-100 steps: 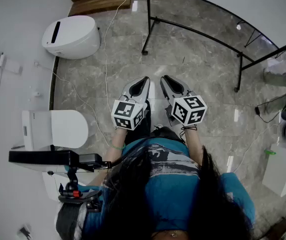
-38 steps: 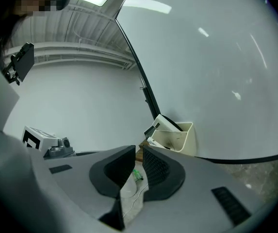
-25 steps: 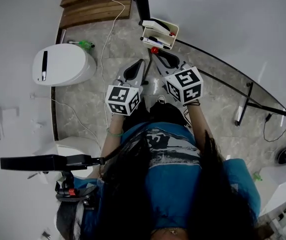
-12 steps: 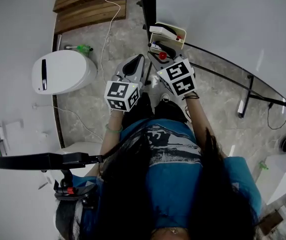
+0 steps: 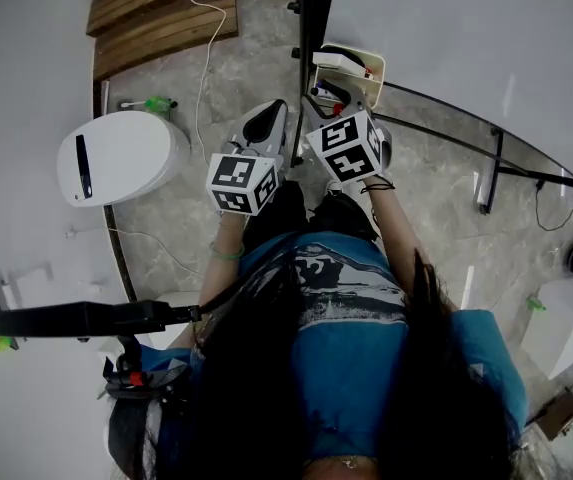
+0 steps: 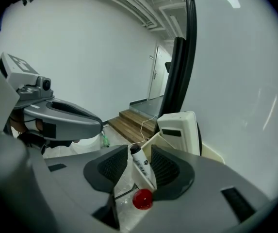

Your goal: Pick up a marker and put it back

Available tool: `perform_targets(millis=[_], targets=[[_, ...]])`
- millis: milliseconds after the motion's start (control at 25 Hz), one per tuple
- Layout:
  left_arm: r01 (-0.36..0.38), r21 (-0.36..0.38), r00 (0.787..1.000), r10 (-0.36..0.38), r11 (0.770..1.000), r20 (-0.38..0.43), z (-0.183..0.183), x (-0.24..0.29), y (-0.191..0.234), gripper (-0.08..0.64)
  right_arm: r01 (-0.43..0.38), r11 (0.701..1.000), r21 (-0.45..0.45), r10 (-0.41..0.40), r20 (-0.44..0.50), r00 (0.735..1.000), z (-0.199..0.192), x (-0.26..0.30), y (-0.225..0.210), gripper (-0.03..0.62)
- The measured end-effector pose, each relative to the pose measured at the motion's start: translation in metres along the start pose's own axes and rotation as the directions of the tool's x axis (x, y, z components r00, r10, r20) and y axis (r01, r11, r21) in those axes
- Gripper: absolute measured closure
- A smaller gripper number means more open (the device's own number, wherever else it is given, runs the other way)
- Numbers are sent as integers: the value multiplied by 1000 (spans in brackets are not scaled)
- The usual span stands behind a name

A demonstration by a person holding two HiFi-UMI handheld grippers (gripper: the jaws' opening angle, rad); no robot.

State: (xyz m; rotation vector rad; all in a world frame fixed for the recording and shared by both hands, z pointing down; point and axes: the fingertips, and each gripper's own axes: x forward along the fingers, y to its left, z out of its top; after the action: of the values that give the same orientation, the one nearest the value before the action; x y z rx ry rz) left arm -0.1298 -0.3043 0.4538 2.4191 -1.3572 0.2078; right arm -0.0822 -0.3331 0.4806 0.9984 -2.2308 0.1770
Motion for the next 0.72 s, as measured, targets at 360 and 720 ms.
perform_targets(millis=[360, 720], targets=[[53, 4, 999, -53, 999, -5, 3, -4, 7, 557, 91, 995, -31, -92, -14, 996, 5, -3, -4, 477], [89, 21, 996, -89, 996, -3, 2, 8, -25, 557, 113, 984, 141, -137, 171, 976, 22, -58, -40, 499]])
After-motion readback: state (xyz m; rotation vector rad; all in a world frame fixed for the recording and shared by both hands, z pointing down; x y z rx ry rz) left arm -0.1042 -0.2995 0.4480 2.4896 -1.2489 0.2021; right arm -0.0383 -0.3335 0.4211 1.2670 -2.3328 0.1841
